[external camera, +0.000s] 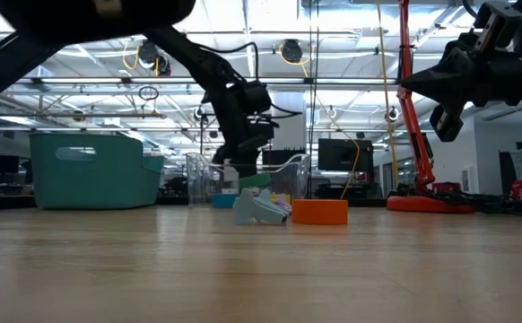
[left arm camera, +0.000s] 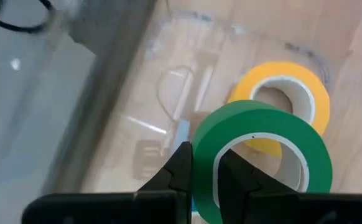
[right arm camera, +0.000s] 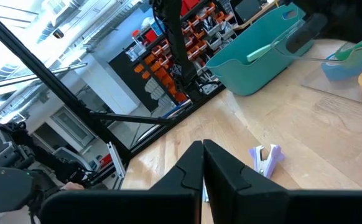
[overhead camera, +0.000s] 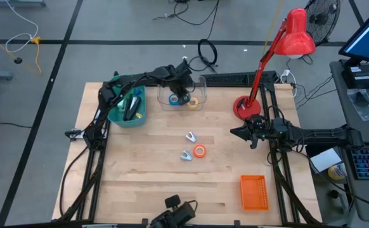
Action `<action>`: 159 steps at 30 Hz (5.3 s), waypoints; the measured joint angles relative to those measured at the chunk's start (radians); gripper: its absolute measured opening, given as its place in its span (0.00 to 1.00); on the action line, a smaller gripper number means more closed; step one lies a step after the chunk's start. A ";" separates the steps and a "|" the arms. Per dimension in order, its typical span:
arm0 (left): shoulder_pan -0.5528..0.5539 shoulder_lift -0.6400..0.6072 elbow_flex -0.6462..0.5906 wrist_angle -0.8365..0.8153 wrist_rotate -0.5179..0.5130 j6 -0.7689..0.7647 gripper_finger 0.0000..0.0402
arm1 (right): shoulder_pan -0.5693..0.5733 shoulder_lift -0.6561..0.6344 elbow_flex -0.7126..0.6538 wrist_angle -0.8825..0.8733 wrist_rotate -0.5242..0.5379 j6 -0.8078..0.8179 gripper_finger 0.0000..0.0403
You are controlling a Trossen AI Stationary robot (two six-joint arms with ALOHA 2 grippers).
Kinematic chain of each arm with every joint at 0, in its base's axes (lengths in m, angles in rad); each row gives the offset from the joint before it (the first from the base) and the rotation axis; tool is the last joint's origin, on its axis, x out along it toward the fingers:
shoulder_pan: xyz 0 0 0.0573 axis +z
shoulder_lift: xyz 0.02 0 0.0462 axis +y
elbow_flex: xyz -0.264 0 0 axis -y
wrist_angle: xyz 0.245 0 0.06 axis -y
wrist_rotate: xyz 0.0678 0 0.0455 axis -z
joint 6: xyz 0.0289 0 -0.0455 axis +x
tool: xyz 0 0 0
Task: Pick and place Stapler, Stapler remover, tape
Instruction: Put the green tape into the transparent bin, then put the orange tape into the transparent bin
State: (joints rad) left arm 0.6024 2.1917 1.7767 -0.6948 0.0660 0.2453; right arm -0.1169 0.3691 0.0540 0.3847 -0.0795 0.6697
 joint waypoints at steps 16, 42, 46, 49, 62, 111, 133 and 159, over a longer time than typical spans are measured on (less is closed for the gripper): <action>0.031 0.025 0.002 -0.098 -0.015 0.007 0.09 | 0.000 0.000 0.000 0.004 0.000 0.000 0.01; 0.031 0.018 0.033 -0.109 -0.051 -0.030 0.09 | 0.000 0.000 0.000 0.004 0.000 0.000 0.01; 0.031 0.023 0.033 -0.126 -0.054 -0.038 0.10 | 0.000 0.000 0.000 0.004 0.000 0.000 0.01; 0.031 0.023 0.033 -0.126 -0.098 -0.054 0.15 | 0.000 0.000 0.000 0.004 0.000 0.000 0.01; 0.028 0.023 0.033 -0.085 -0.101 -0.075 0.17 | 0.000 0.000 0.000 0.004 0.000 0.000 0.01; 0.029 0.010 0.034 -0.013 -0.127 -0.043 0.49 | 0.000 0.000 0.000 0.001 -0.001 0.106 0.01; -0.421 -0.270 0.034 -0.293 -0.019 -0.171 0.56 | 0.000 0.001 0.000 -0.003 -0.001 0.044 0.01; -0.726 -0.221 -0.081 0.040 -0.193 -0.358 0.56 | 0.000 0.001 0.000 -0.001 0.000 0.044 0.01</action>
State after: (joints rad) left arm -0.1240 1.9704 1.6955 -0.6546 -0.1275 -0.1124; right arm -0.1166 0.3698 0.0540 0.3840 -0.0799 0.7138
